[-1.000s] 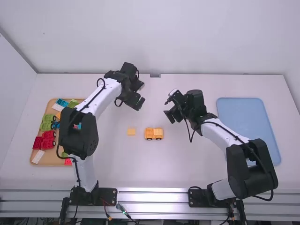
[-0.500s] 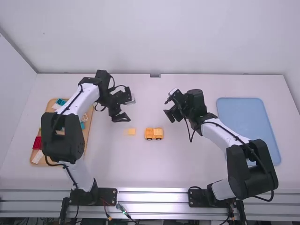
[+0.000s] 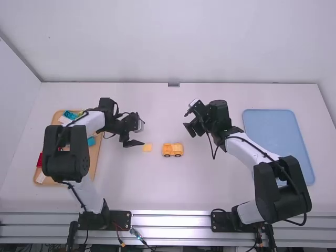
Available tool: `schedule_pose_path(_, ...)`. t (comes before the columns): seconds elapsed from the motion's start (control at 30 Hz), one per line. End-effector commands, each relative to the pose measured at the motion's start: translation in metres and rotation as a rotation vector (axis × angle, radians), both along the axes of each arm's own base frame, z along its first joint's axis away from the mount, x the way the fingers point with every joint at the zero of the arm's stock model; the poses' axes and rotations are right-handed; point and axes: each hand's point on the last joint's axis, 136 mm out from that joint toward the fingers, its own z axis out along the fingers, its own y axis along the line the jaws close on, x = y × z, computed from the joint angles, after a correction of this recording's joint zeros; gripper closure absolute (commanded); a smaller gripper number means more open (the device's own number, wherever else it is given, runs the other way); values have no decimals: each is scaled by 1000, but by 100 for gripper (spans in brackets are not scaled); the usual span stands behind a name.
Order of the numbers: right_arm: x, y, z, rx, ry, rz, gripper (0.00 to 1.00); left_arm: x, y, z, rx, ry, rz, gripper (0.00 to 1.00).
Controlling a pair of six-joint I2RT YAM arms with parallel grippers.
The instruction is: Assemble lego blocks to make yellow taxi
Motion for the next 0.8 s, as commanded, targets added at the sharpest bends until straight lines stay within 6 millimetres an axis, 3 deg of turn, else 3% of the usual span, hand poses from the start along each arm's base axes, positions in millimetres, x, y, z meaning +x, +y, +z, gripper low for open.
schedule_pose_path(0.0, -2, -1, 8, 9, -16, -3, 1, -8, -10, 3, -84, 58, 33, 1)
schedule_pose_path(0.77, -2, -1, 8, 10, -16, -2, 1, -9, -12, -7, -98, 70, 61, 1)
